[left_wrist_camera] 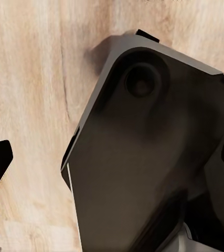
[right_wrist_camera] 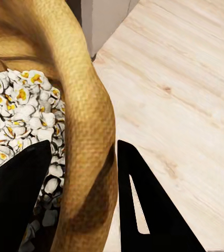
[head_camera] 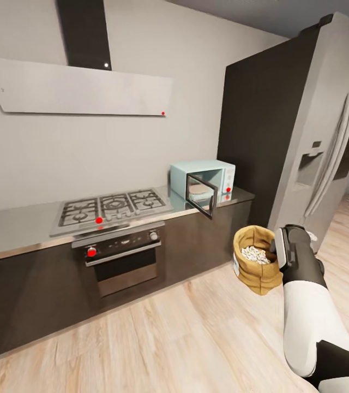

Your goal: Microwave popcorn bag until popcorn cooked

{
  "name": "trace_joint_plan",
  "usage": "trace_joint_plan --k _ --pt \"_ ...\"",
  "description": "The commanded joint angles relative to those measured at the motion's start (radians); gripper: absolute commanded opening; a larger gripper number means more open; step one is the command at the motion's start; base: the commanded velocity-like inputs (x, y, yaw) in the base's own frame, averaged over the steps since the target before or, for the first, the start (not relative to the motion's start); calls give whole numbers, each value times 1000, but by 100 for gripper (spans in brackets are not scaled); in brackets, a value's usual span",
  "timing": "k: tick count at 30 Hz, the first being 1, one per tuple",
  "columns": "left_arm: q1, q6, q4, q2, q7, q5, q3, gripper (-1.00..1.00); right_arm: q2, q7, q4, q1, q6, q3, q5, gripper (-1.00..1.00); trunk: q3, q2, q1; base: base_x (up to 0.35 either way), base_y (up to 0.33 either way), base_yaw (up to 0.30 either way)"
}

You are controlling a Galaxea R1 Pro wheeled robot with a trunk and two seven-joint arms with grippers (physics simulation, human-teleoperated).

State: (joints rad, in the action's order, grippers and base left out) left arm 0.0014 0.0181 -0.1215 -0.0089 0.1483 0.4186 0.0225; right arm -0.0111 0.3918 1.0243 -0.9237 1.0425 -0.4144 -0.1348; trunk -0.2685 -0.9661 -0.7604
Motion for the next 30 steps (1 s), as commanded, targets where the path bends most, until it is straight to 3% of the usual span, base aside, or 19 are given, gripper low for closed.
trace_joint_plan --k 1,8,23,30 --pt "0 2 -1 0 2 2 2 100 -2 -5 0 -1 5 -2 -10 -100 -1 -1 0 0 0 -290" --pt "0 2 -1 0 2 1 1 100 -3 -5 0 -1 5 -1 -9 -100 -1 -1 0 11 -104 -242" --pt "0 0 0 -1 8 2 2 100 -7 -10 3 -1 5 -1 -7 -100 -1 -1 0 209 -254 -6" --pt "0 0 0 -2 8 2 2 100 -4 -53 3 -1 5 -1 -3 -100 -1 -1 0 245 -250 0"
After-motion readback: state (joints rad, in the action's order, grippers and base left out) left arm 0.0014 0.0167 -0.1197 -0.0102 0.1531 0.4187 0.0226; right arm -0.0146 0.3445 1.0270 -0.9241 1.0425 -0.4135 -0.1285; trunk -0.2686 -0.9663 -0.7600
